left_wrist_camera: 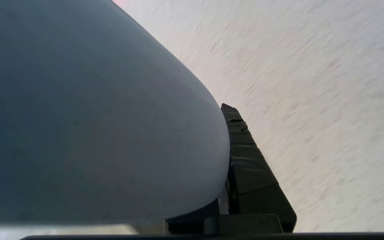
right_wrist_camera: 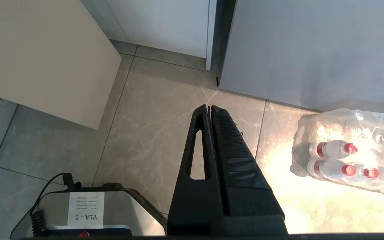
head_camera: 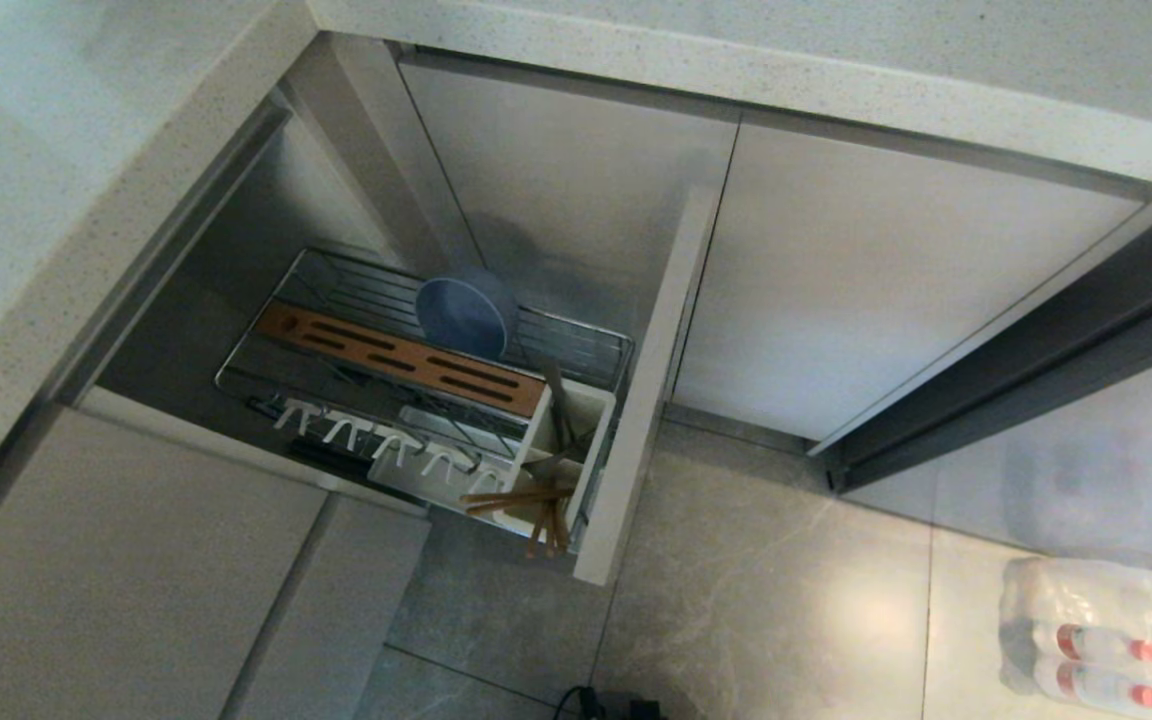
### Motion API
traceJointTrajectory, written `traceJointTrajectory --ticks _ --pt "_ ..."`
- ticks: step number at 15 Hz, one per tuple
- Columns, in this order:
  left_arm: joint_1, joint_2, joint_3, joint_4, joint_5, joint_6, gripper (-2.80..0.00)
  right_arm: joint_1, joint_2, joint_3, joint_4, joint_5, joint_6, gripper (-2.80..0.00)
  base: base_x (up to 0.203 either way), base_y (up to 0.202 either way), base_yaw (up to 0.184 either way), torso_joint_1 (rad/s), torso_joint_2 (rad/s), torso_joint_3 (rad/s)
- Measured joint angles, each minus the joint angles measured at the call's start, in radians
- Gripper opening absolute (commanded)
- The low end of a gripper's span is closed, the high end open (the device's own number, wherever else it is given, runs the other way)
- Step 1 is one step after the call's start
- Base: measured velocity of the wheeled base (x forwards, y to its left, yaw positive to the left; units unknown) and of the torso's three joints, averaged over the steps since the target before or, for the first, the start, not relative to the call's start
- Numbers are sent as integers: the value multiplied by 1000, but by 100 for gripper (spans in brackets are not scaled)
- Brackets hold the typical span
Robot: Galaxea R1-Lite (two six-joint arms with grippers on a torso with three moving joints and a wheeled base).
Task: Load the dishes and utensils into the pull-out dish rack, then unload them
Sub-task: Take the plate out of the cupboard
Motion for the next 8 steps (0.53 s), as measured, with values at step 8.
traceJointTrajectory --ticks 8 --pt "47 29 3 130 202 54 -280 0 0 0 0 0 0 -280 0 0 0 0 0 0"
